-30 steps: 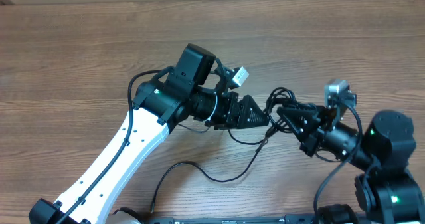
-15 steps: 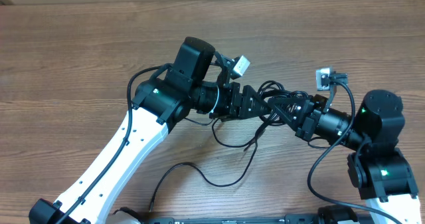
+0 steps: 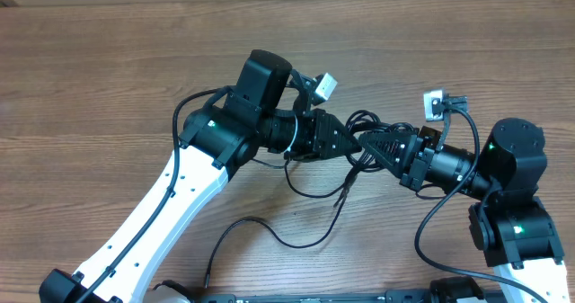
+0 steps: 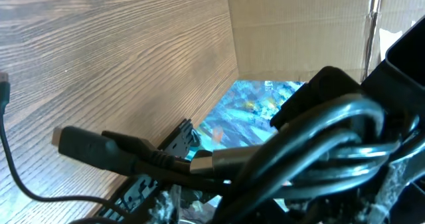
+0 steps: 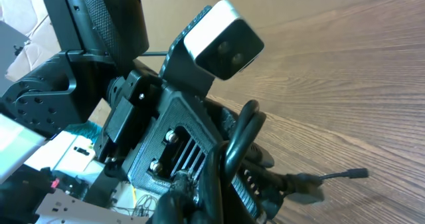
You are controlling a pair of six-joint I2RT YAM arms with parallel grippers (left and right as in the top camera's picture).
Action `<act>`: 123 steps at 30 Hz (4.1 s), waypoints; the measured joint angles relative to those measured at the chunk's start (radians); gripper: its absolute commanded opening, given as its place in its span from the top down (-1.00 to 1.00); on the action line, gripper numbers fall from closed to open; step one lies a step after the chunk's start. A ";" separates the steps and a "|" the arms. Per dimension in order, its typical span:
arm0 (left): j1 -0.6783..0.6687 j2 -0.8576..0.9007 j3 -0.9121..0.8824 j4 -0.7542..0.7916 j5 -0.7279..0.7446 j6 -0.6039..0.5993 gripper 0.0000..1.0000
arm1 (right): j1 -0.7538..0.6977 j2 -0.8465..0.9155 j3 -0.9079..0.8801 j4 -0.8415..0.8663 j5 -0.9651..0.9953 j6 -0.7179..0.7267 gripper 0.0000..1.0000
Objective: Untangle cables
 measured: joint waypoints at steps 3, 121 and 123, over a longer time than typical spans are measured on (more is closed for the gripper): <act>0.000 0.000 0.000 0.001 -0.006 0.000 0.42 | 0.000 0.001 0.000 0.001 -0.008 0.006 0.92; -0.150 -0.171 -0.003 -0.334 -0.919 -0.623 0.92 | 0.002 0.003 0.000 -0.301 -0.150 -0.567 0.92; -0.134 -0.171 -0.003 -0.294 -0.896 -0.637 0.91 | 0.002 0.002 0.000 -0.303 -0.146 -0.563 0.92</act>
